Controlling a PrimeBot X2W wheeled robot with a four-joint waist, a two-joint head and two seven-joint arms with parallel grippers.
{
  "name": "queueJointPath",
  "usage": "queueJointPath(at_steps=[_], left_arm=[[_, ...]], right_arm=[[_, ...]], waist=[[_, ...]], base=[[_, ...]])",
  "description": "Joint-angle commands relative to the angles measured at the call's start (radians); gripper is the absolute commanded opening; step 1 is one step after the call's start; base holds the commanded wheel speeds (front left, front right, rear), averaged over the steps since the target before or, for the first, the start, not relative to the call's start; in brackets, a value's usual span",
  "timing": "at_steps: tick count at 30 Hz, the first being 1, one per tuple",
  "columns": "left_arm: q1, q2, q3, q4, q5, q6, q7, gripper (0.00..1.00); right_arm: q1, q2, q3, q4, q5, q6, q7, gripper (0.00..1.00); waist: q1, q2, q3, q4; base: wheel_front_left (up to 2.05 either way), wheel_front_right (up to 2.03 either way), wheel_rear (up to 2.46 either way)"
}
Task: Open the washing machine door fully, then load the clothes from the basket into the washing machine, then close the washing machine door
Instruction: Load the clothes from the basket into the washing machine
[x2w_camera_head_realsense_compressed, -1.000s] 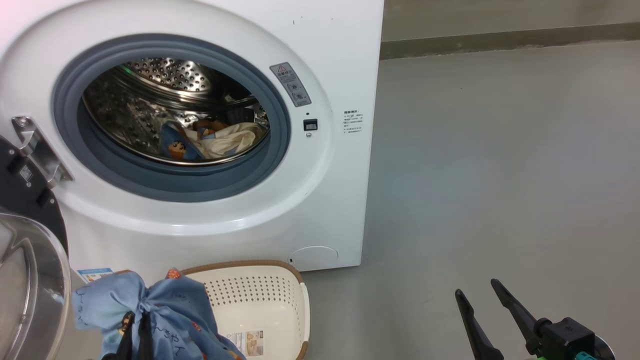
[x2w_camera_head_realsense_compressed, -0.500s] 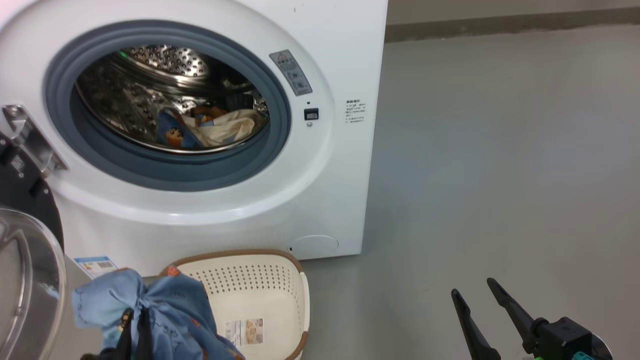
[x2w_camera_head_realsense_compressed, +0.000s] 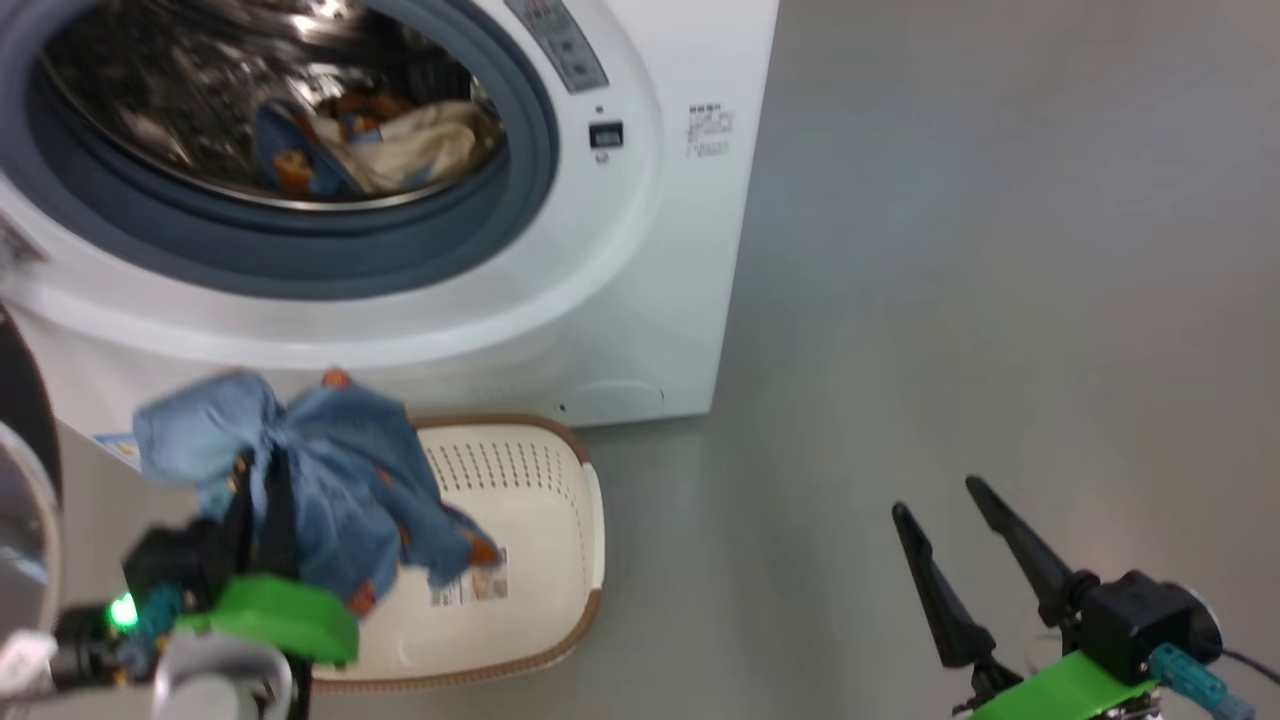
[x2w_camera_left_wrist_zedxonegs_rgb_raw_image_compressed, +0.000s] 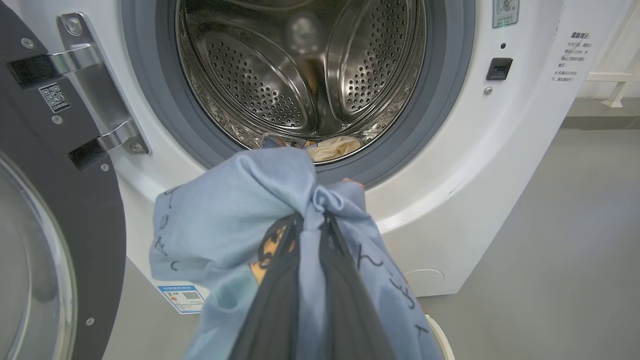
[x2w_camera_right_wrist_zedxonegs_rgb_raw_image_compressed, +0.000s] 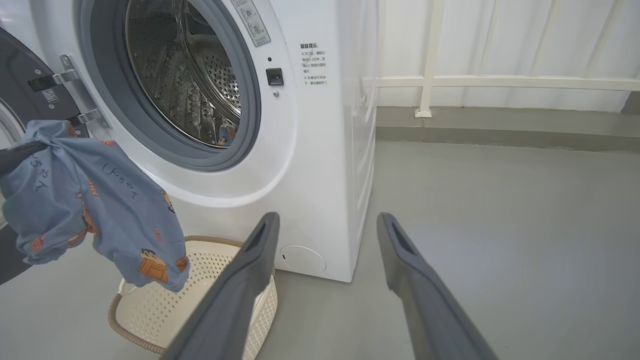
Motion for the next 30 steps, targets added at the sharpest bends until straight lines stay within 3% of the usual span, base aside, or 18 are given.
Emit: queueJointPath(at_steps=[1,9,15,22,30], left_arm=[[-0.066,0.028,0.039,-0.004,0.002,-0.008,-0.010,0.00],[-0.320,0.055,0.078,0.137,-0.039,-0.058,0.010,0.00],[-0.499,0.119,0.103,0.200,-0.053,-0.097,0.063,0.00],[-0.718,0.219,0.106,0.261,-0.076,-0.153,0.259,0.00],[-0.883,0.339,0.113,0.274,-0.068,-0.169,0.432,0.00]], right_arm=[[-0.036,-0.012,0.024,-0.029,0.013,0.002,-0.012,1.00],[-0.115,-0.007,0.036,-0.006,0.029,0.002,-0.052,1.00],[-0.181,0.003,0.060,0.028,0.049,0.002,-0.087,1.00],[-0.270,0.023,0.108,0.085,0.079,0.002,-0.120,1.00],[-0.327,0.057,0.134,0.113,0.121,0.002,-0.126,1.00]], waist=[[0.0000,0.0000,0.077,-0.024],[0.0000,0.0000,0.221,-0.073],[0.0000,0.0000,0.318,-0.128],[0.0000,0.0000,0.427,-0.208],[0.0000,0.0000,0.496,-0.297]], base=[[0.00,0.00,0.00],[0.00,0.00,0.00],[0.00,0.00,0.00],[0.00,0.00,0.00],[0.00,0.00,0.00]])
